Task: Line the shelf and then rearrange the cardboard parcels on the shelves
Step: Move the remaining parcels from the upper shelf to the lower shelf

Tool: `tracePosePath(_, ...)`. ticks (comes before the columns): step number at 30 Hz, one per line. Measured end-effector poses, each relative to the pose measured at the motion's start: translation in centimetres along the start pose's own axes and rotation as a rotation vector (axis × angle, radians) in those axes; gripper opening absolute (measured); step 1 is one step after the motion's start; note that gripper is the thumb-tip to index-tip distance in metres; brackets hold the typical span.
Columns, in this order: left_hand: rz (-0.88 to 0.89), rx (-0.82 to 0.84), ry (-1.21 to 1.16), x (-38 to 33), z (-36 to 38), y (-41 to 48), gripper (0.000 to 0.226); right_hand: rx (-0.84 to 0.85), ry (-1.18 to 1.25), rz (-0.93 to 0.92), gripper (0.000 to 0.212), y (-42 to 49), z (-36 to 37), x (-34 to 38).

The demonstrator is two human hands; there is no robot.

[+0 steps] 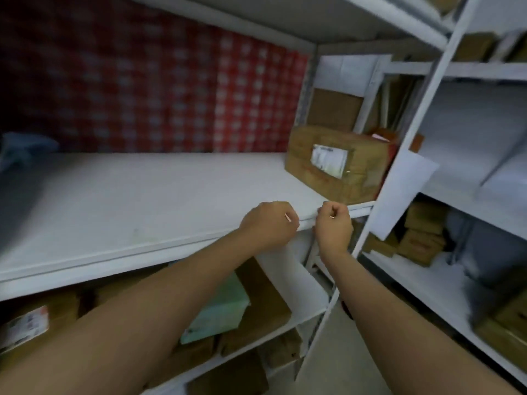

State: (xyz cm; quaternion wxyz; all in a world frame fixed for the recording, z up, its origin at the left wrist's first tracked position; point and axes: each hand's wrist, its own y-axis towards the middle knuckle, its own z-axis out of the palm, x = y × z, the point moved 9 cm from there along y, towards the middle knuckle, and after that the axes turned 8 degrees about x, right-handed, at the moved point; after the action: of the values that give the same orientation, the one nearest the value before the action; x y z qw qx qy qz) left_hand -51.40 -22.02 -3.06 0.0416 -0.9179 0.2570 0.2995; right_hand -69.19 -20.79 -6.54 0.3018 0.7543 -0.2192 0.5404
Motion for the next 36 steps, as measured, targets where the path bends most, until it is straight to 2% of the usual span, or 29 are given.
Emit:
tracePosePath(4, 0.008, -0.079, -0.136, -3.5, 1.7, 8.0, 0.042, -0.092, 0.020, -0.004, 0.030, 8.6, -5.6, -0.2)
tracePosePath(8, -0.086, -0.177, -0.285, -4.0, 2.4, 13.7, 0.057, -0.097, -0.027, -0.064, 0.033, 14.1, -6.3, 0.7)
tracePosePath(13, -0.198, -0.290, -0.389, -3.2, 0.8, 18.2, 0.061, 0.082, -0.018, -0.189, 0.024, 17.2, -2.9, 1.7)
tracePosePath(15, -0.235, -0.332, -0.440, -2.5, 0.2, 19.2, 0.065, 0.010, -0.058, -0.283, 0.024, 18.1, -3.7, 2.8)
tracePosePath(17, -0.267, -0.367, -0.489, -2.1, -0.3, 20.0, 0.071, -0.071, -0.053, -0.227, 0.035, 20.5, -4.8, 2.7)
tracePosePath(18, -0.287, -0.386, -0.504, -1.9, -0.6, 20.3, 0.074, -0.030, -0.040, -0.147, 0.045, 21.9, -4.8, 2.3)
tracePosePath(22, -0.310, -0.421, -0.693, -1.3, -2.0, 22.0, 0.082, 0.392, 0.139, 0.094, 0.069, 24.6, -1.5, 0.6)
tracePosePath(24, -0.287, -0.328, -0.827, -1.8, -1.4, 23.1, 0.076, 0.504, 0.235, 0.172, 0.076, 24.3, -0.4, 0.3)
tracePosePath(26, -0.267, -0.240, -0.860, -2.6, -0.5, 24.1, 0.064, 0.550, 0.301, 0.221, 0.082, 24.5, 0.5, -0.1)
tracePosePath(29, -0.234, -0.293, -0.816, -3.1, -0.2, 23.9, 0.052, 0.421, 0.244, 0.158, 0.086, 25.0, 0.4, -1.0)
tracePosePath(32, -0.284, -0.392, -0.732, -2.0, 0.4, 22.9, 0.063, 0.214, 0.170, 0.039, 0.072, 24.3, -1.3, -1.5)
tracePosePath(36, -0.279, -0.480, -0.601, -3.7, 0.7, 19.7, 0.063, 0.066, 0.259, 0.043, 0.080, 21.6, -2.9, -2.5)
